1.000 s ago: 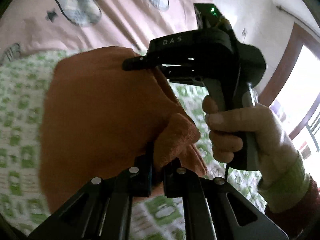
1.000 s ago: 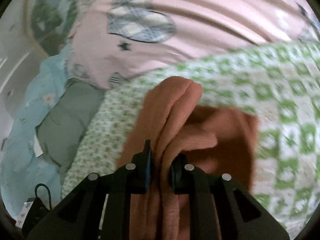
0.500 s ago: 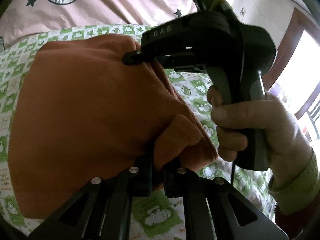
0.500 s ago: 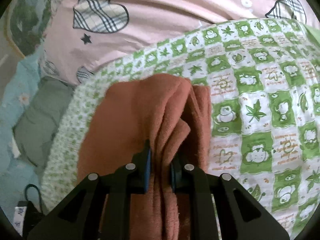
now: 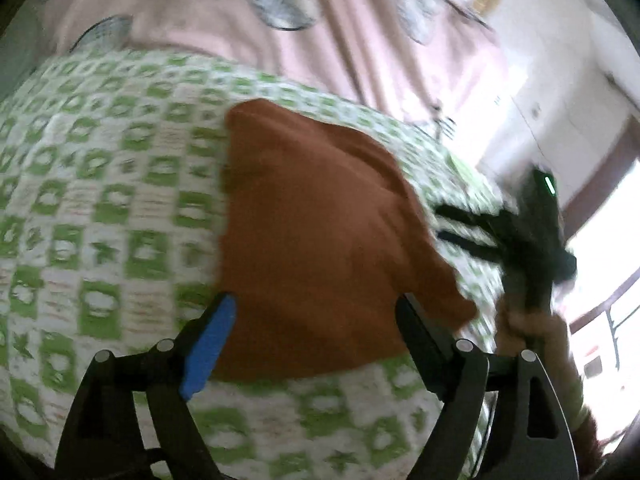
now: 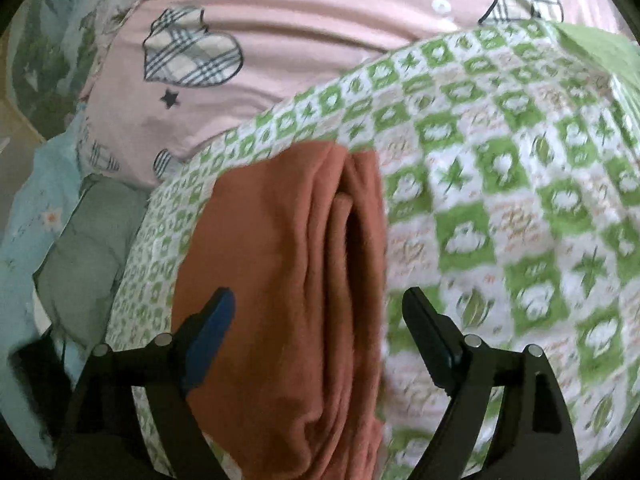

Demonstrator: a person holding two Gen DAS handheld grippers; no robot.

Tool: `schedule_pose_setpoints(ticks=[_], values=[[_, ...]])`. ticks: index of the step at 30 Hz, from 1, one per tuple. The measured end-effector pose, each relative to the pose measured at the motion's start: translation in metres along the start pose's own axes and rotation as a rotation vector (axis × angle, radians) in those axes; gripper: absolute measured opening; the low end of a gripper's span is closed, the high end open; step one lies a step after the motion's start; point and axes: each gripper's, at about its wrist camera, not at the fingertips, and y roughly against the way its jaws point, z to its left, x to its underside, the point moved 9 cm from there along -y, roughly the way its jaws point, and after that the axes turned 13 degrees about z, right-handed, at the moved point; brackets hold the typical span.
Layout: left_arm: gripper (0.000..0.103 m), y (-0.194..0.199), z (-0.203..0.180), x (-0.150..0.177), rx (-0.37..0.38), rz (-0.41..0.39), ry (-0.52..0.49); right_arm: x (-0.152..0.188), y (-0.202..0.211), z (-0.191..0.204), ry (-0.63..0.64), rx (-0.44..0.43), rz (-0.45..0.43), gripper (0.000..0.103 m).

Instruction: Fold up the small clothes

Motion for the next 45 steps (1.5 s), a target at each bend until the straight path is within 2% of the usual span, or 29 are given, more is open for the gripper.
schedule_pose_setpoints(ticks=[2, 4, 6, 9, 12, 13, 14, 15, 16, 17, 19, 20, 22, 29, 31, 34, 37, 39, 41, 43, 45], values=[[0.083, -0.009, 0.019, -0.012, 0.026, 0.029, 0.055, 0.003, -0.01, -0.002, -0.007, -0.004, 0.026, 0.086], [0.083, -0.023, 0.032, -0.023, 0.089, 0.065, 0.105, 0.003, -0.019, -0.006, -0.031, -0.024, 0.043, 0.086], [0.083, -0.041, 0.043, -0.032, 0.103, 0.102, 0.142, 0.002, -0.026, -0.008, -0.053, -0.055, 0.057, 0.086], [0.083, -0.072, 0.048, -0.042, 0.119, 0.166, 0.166, 0.0, -0.036, -0.01, -0.064, -0.075, 0.075, 0.086], [0.08, -0.084, 0.041, -0.053, 0.154, 0.152, 0.133, -0.004, -0.042, -0.012, -0.073, -0.103, 0.082, 0.086], [0.066, -0.089, 0.038, -0.056, 0.187, 0.163, 0.131, -0.005, -0.043, -0.01, -0.067, -0.099, 0.082, 0.082], [0.057, -0.096, 0.039, -0.056, 0.204, 0.175, 0.144, -0.004, -0.046, -0.008, -0.055, -0.088, 0.089, 0.074], [0.052, -0.099, 0.039, -0.056, 0.201, 0.178, 0.155, -0.003, -0.05, -0.006, -0.05, -0.087, 0.108, 0.051], [0.043, -0.101, 0.039, -0.056, 0.202, 0.175, 0.156, -0.001, -0.054, -0.002, -0.054, -0.105, 0.126, 0.039], [0.035, -0.098, 0.039, -0.055, 0.2, 0.156, 0.151, 0.0, -0.055, 0.002, -0.051, -0.107, 0.124, 0.038], [0.027, -0.084, 0.036, -0.051, 0.219, 0.129, 0.155, 0.002, -0.05, 0.012, -0.028, -0.086, 0.103, 0.032], [0.027, -0.076, 0.035, -0.048, 0.227, 0.116, 0.161, 0.003, -0.045, 0.02, -0.023, -0.105, 0.091, 0.031], [0.026, -0.048, 0.036, -0.04, 0.226, 0.076, 0.162, 0.006, -0.041, 0.038, -0.012, -0.163, 0.078, 0.028], [0.026, 0.066, 0.075, 0.013, 0.107, -0.08, 0.179, 0.034, -0.069, 0.14, 0.135, -0.294, 0.106, 0.026], [0.026, 0.09, 0.088, 0.029, 0.069, -0.11, 0.19, 0.045, -0.083, 0.168, 0.174, -0.326, 0.129, 0.026], [0.026, 0.116, 0.106, 0.053, 0.05, -0.138, 0.209, 0.06, -0.102, 0.19, 0.206, -0.343, 0.172, 0.026], [0.026, 0.113, 0.13, 0.077, 0.025, -0.114, 0.248, 0.074, -0.128, 0.2, 0.221, -0.313, 0.224, 0.026], [0.028, 0.096, 0.15, 0.092, 0.025, -0.072, 0.3, 0.084, -0.142, 0.199, 0.216, -0.282, 0.249, 0.026], [0.04, 0.083, 0.162, 0.101, 0.03, -0.046, 0.335, 0.088, -0.148, 0.193, 0.199, -0.276, 0.26, 0.029], [0.051, 0.079, 0.168, 0.109, 0.066, -0.041, 0.358, 0.088, -0.15, 0.185, 0.173, -0.257, 0.26, 0.04], [0.055, 0.078, 0.173, 0.11, 0.09, -0.043, 0.374, 0.09, -0.15, 0.179, 0.156, -0.235, 0.264, 0.046]])
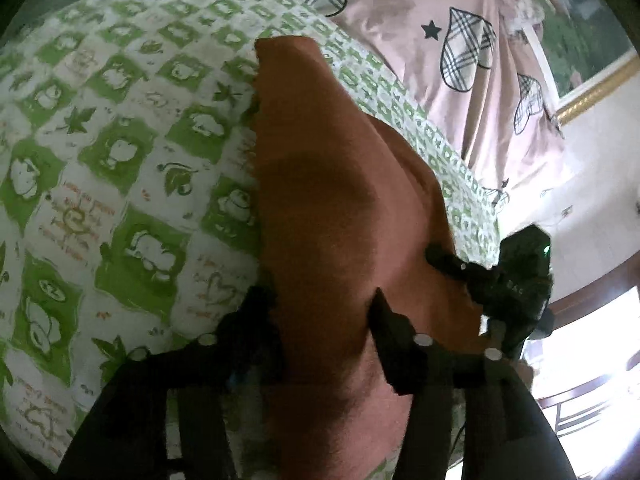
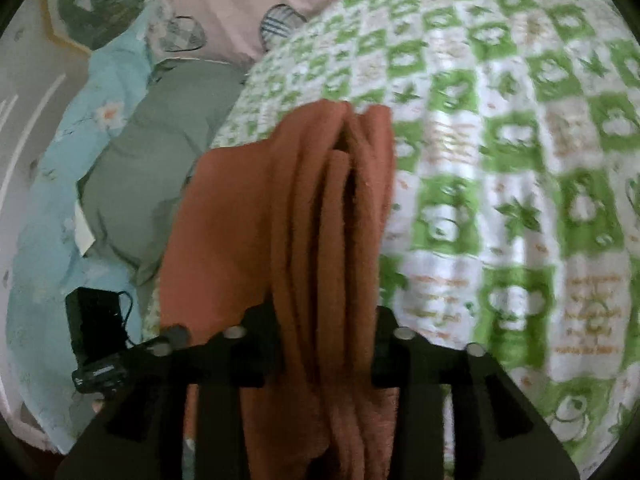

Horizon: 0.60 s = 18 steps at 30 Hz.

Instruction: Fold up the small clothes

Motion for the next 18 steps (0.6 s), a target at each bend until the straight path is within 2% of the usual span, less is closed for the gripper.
schedule_pose_setpoints(ticks=[2, 7, 11, 13, 15, 16, 17, 18], values=[[0.063, 0.002, 0.005, -0.007, 0.024, 0.001, 0.022, 0.002, 0.006, -0.001, -0.005, 0.005, -0.009, 0.047], [0.068, 0.001, 0.016, -0.042, 0.108, -0.003, 0.058, 0.005, 0.01, -0.001, 0.026, 0.048, -0.013, 0.047], [0.066, -0.003, 0.014, -0.086, 0.083, -0.028, 0.058, 0.005, 0.004, -0.004, 0.028, 0.065, -0.009, 0.047], [0.065, -0.003, 0.02, -0.113, 0.057, -0.049, 0.088, 0.005, 0.004, -0.005, 0.028, 0.062, -0.012, 0.047], [0.059, -0.008, 0.028, -0.141, 0.032, -0.077, 0.108, 0.006, 0.004, -0.005, 0.031, 0.06, -0.013, 0.047], [0.046, -0.009, 0.034, -0.157, 0.013, -0.093, 0.118, 0.005, 0.003, -0.003, 0.029, 0.062, -0.014, 0.047], [0.028, -0.013, 0.036, -0.168, 0.002, -0.102, 0.123, 0.006, 0.003, -0.004, 0.029, 0.061, -0.014, 0.047], [0.021, -0.016, 0.04, -0.182, -0.005, -0.106, 0.131, 0.006, 0.003, -0.003, 0.027, 0.06, -0.014, 0.047]])
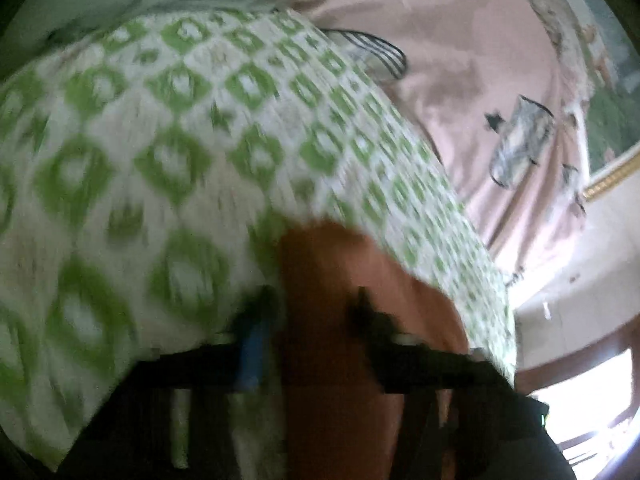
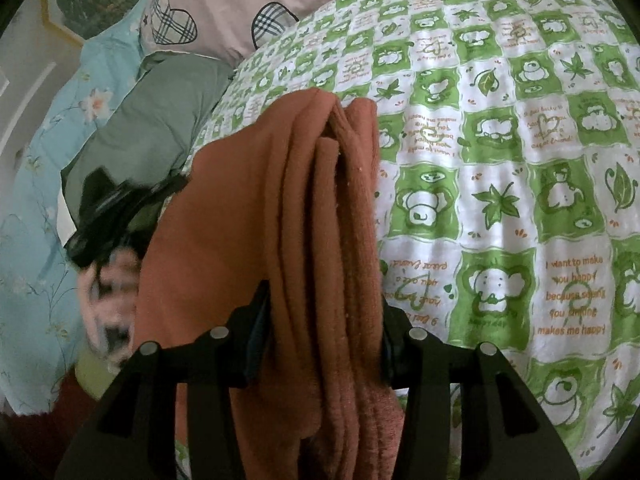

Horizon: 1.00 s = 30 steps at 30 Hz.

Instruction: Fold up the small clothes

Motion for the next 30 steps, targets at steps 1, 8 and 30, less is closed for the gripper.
schedule_pose_setpoints(ticks=[1, 8, 30], values=[[0.02, -0.004, 0.001, -0.008, 0.005, -0.001, 0.006, 0.0, 0.0, 0.001, -0.002, -0.001, -0.001, 0.047], [0.002, 0.007, -0.021, -0.035, -0.095, -0.084, -0.087, 0.002, 0.028, 0.0, -0.035, -0.006, -0.056, 0.047], [0.008, 0.051, -0.092, 0.174, -0.01, 0.064, -0.468, -0.026, 0.052, 0.035, 0.065, 0.031, -0.101, 0.01]])
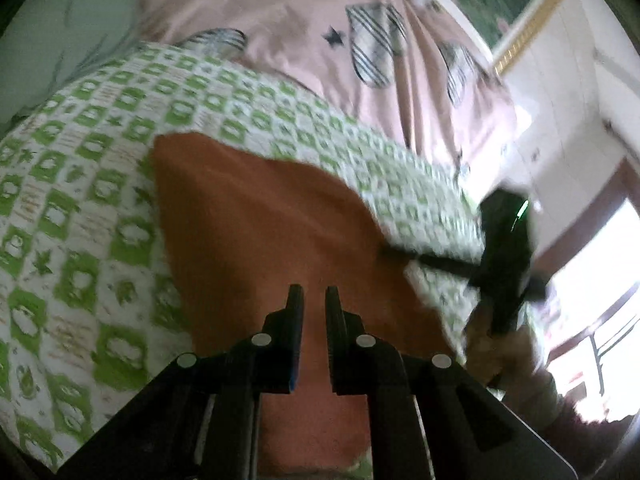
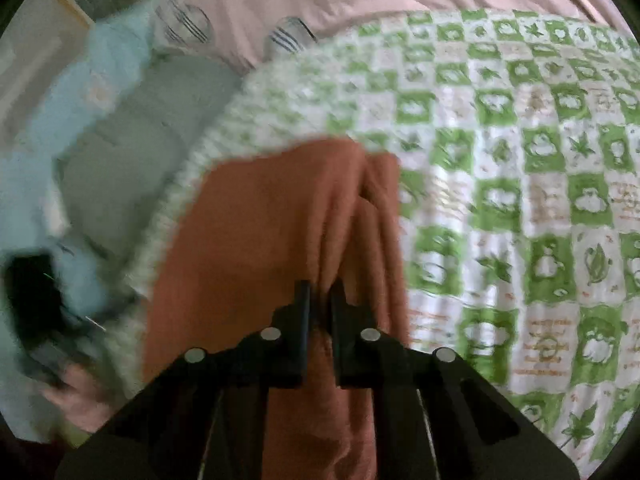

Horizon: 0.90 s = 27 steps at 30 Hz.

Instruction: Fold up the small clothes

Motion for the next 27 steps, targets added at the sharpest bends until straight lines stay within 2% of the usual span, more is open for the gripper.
schedule_pose_setpoints(ticks=[2, 3, 5, 8, 11, 13, 14, 16, 19, 20, 22, 24, 26, 27], values=[[0.008, -0.005, -0.008, 0.007, 0.014, 0.022, -0.021, -0.004, 0.022, 0.004, 0.013, 0.009, -0.055, 0.01], [0.008, -0.012, -0.013, 0.013, -0.009, 0.042, -0.038, -0.005, 0.024, 0.003, 0.02, 0.025, -0.058, 0.01], [0.008, -0.028, -0.011, 0.022, -0.038, 0.065, -0.029, -0.002, 0.012, -0.011, 0.013, 0.081, -0.018, 0.01], [0.008, -0.054, 0.0, 0.035, -0.03, 0.113, 0.053, 0.013, -0.023, -0.039, -0.028, 0.141, 0.072, 0.01], [0.009, -0.055, 0.0, 0.04, -0.042, 0.071, 0.064, 0.015, -0.026, -0.049, -0.083, 0.097, 0.052, 0.011], [0.009, -0.05, 0.002, 0.04, -0.015, 0.074, 0.094, 0.013, -0.017, -0.048, -0.107, 0.094, 0.033, 0.02], [0.009, -0.046, 0.003, 0.04, 0.0, 0.079, 0.111, 0.012, -0.009, -0.045, -0.108, 0.108, 0.015, 0.02], [0.009, -0.032, 0.002, 0.04, 0.004, 0.063, 0.111, 0.008, 0.007, -0.031, -0.074, 0.129, -0.029, 0.02], [0.009, -0.003, -0.005, 0.044, -0.024, -0.003, 0.064, 0.0, 0.014, 0.004, -0.01, 0.074, -0.058, 0.021], [0.01, 0.001, -0.007, 0.043, -0.019, -0.009, 0.059, -0.003, 0.009, 0.013, 0.007, 0.049, -0.051, 0.022], [0.012, 0.001, -0.004, 0.044, -0.036, -0.005, 0.058, -0.012, -0.012, 0.026, 0.019, 0.02, -0.027, 0.029], [0.009, -0.016, 0.011, 0.048, -0.104, 0.043, 0.094, -0.018, -0.033, 0.023, 0.013, 0.048, -0.006, 0.03], [0.004, -0.025, 0.022, 0.05, -0.089, 0.049, 0.133, -0.023, -0.057, 0.002, -0.037, 0.115, 0.028, 0.03], [0.003, -0.027, 0.026, 0.05, -0.079, 0.046, 0.151, -0.024, -0.064, -0.006, -0.056, 0.121, 0.041, 0.027]])
